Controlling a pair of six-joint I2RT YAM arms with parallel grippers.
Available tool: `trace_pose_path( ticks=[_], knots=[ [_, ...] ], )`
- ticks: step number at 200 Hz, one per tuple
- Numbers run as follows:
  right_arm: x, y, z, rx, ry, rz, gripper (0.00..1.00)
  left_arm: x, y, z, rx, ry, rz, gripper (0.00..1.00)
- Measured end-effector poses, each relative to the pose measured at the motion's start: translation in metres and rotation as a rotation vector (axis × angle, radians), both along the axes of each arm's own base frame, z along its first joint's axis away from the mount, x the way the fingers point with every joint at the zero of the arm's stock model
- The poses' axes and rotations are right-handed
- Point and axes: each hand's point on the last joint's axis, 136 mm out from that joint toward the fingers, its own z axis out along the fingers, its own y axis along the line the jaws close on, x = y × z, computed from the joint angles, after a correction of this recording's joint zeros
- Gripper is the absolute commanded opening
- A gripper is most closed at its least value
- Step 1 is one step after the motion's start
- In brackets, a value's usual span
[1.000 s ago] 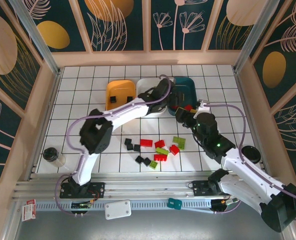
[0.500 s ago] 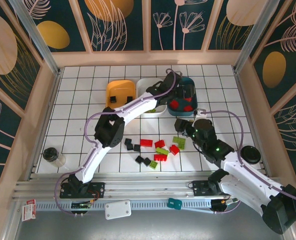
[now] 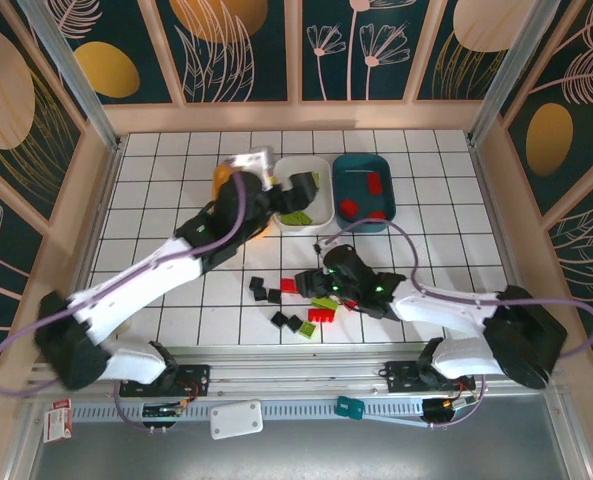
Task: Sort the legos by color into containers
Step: Pick up the lego from the bottom-center of the table.
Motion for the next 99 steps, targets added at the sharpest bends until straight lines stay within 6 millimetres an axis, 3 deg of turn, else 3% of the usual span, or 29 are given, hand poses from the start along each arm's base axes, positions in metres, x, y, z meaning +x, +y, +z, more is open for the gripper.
trace_pose_path(
  ticks=[21,43,71,99],
  knots=[
    [-0.003,0.038,-0.001,-0.014,-0.015,0.081,0.69,-0.033,0.054,-0.019,0.005,-0.002,0.089,0.98],
    [-0.005,0.074,-0.005,-0.033,-0.026,0.145,0.69,-0.059,0.096,-0.047,0.019,0.037,0.156,0.99],
    [-0.007,0.106,-0.017,-0.063,-0.024,0.186,0.69,-0.084,0.130,-0.069,-0.004,0.071,0.211,0.99],
    [-0.007,0.126,-0.034,-0.115,-0.021,0.207,0.68,-0.097,0.149,-0.084,-0.021,0.093,0.248,0.99]
  ],
)
